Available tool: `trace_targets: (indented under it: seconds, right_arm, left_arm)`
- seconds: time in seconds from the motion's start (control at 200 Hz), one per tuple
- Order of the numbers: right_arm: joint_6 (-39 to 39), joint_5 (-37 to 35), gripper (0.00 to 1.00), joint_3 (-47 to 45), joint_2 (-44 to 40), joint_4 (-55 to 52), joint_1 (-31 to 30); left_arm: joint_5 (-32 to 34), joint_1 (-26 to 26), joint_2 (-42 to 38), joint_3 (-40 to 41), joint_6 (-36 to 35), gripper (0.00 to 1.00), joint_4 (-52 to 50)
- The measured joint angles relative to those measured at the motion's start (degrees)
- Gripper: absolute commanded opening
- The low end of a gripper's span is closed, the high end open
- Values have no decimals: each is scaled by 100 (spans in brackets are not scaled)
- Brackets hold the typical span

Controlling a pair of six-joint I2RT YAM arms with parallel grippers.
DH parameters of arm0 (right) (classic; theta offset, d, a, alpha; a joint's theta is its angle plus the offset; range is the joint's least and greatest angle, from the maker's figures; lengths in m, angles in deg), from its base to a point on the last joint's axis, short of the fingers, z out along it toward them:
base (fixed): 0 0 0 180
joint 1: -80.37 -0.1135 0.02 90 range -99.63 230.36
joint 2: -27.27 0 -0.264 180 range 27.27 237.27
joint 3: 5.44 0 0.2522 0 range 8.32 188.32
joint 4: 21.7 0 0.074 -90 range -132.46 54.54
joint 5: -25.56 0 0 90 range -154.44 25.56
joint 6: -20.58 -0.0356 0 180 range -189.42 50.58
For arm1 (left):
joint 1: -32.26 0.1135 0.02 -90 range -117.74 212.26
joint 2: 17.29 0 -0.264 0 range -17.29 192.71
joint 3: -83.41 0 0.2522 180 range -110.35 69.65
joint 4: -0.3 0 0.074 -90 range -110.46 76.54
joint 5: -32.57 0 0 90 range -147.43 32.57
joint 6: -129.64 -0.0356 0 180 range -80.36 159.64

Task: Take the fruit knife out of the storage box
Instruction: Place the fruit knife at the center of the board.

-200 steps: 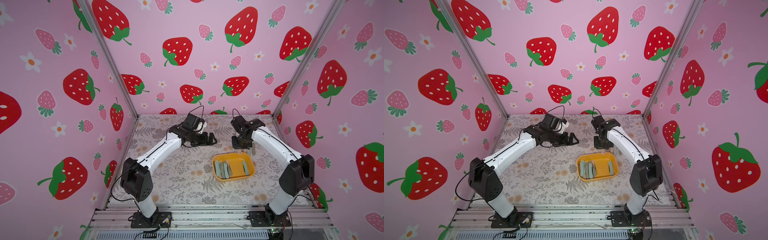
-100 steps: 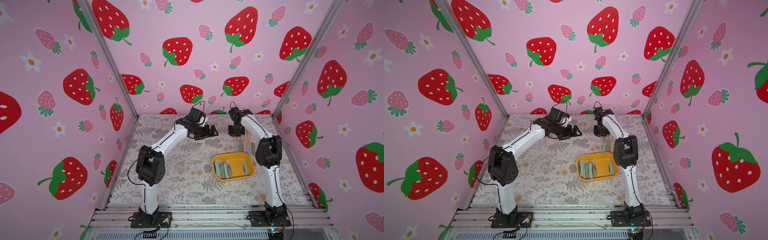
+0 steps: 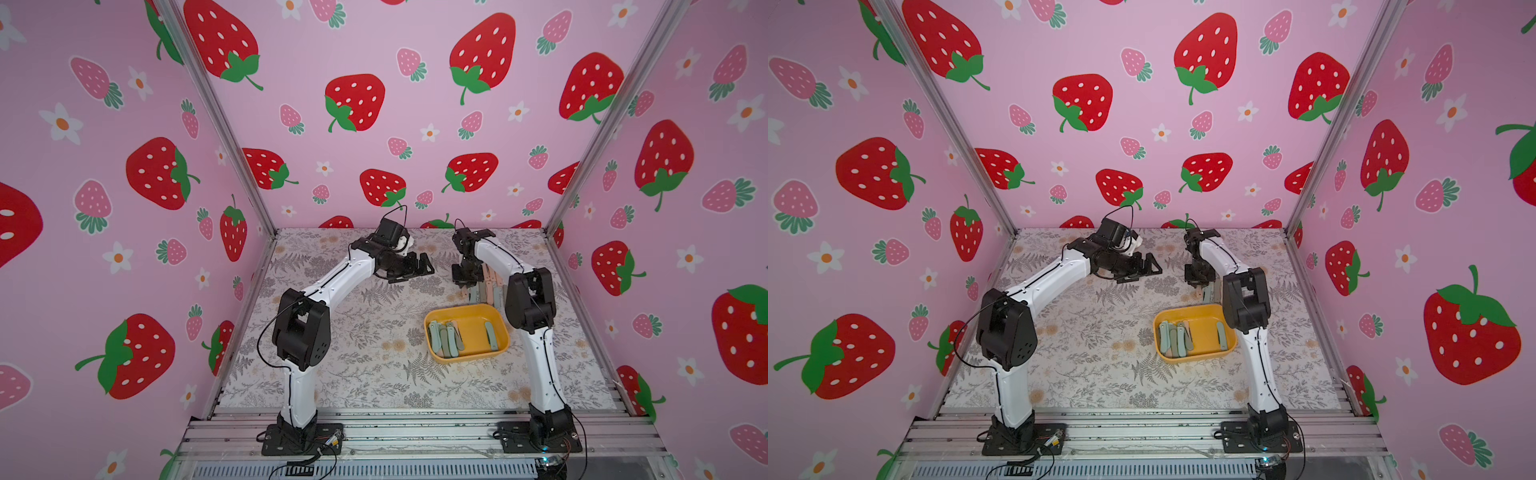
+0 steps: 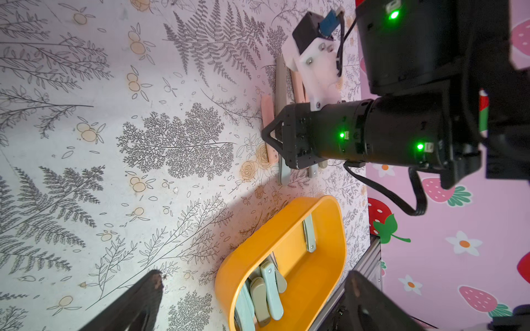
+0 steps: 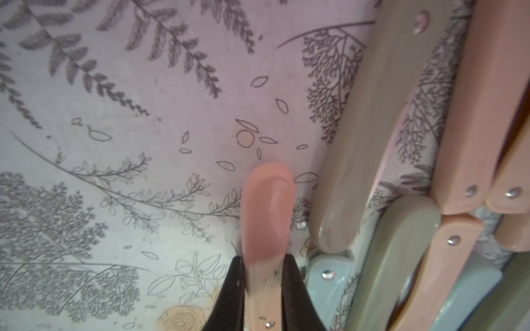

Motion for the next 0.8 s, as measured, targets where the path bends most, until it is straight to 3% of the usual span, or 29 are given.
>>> trace_targets:
  seconds: [0.285, 0.59, 0.8]
  right_arm:
    - [-2, 74, 23, -748, -433, 291, 0]
    - [2, 96, 41, -1196, -708, 317, 0]
    - [26, 63, 42, -1281, -1349, 275, -22]
  left_arm:
    - [-55, 4, 2, 83, 52, 99, 85]
    - [-70, 4, -153, 540, 94, 99, 131]
    - [-15, 4, -597, 741, 90, 99, 131]
